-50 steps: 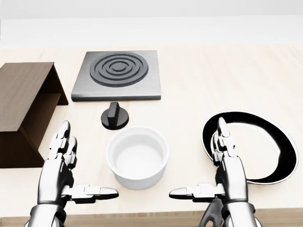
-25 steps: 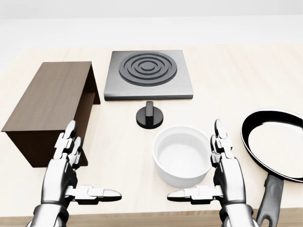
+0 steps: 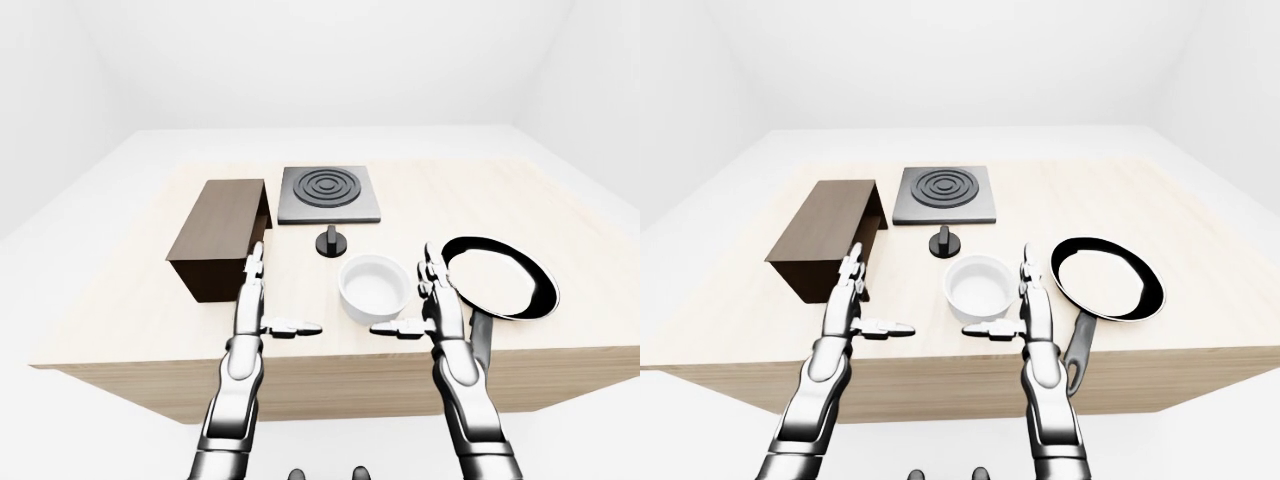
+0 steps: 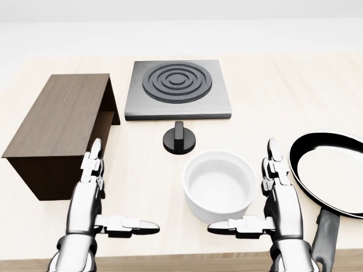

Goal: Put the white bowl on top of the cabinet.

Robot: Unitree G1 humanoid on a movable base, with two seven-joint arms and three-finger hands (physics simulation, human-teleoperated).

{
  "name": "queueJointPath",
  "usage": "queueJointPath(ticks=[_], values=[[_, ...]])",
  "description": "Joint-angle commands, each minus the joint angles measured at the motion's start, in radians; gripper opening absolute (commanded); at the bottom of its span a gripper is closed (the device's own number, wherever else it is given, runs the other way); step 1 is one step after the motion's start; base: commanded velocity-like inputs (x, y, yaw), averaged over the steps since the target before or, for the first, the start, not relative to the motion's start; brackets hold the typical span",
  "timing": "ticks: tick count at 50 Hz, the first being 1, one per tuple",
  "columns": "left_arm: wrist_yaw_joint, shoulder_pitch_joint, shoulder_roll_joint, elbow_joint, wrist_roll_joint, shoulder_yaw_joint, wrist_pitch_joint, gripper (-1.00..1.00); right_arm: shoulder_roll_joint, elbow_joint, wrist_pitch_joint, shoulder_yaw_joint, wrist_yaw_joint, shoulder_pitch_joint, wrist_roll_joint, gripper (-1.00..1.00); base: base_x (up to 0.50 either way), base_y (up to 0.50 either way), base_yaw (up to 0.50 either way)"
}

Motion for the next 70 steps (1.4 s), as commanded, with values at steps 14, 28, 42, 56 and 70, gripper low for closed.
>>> queueJointPath(ticks=[14,28,42,56,70], values=[[0.132,-0.112,-0.132,0.04,0.283,-0.204,0.021,1.0,-0.039,-0.041,0.053,-0.072,0.006,-0.023,-0.015,1.0,0.0,0.0,0.0],[0.14,-0.156,-0.172,0.165,0.416,-0.241,0.021,1.0,-0.045,-0.065,0.068,-0.093,0.012,-0.022,-0.002,1.0,0.0,0.0,0.0],[0.099,-0.133,-0.223,0.155,0.59,-0.336,0.021,1.0,-0.048,-0.076,0.076,-0.102,0.013,-0.022,0.003,1.0,0.0,0.0,0.0],[0.059,-0.13,-0.269,0.107,0.762,-0.402,0.021,1.0,-0.054,-0.075,0.081,-0.113,0.011,-0.03,0.01,1.0,0.0,0.0,0.0],[0.102,-0.203,-0.299,0.318,0.992,-0.378,0.021,1.0,-0.061,-0.101,0.097,-0.132,0.018,-0.026,0.028,1.0,0.0,0.0,0.0]])
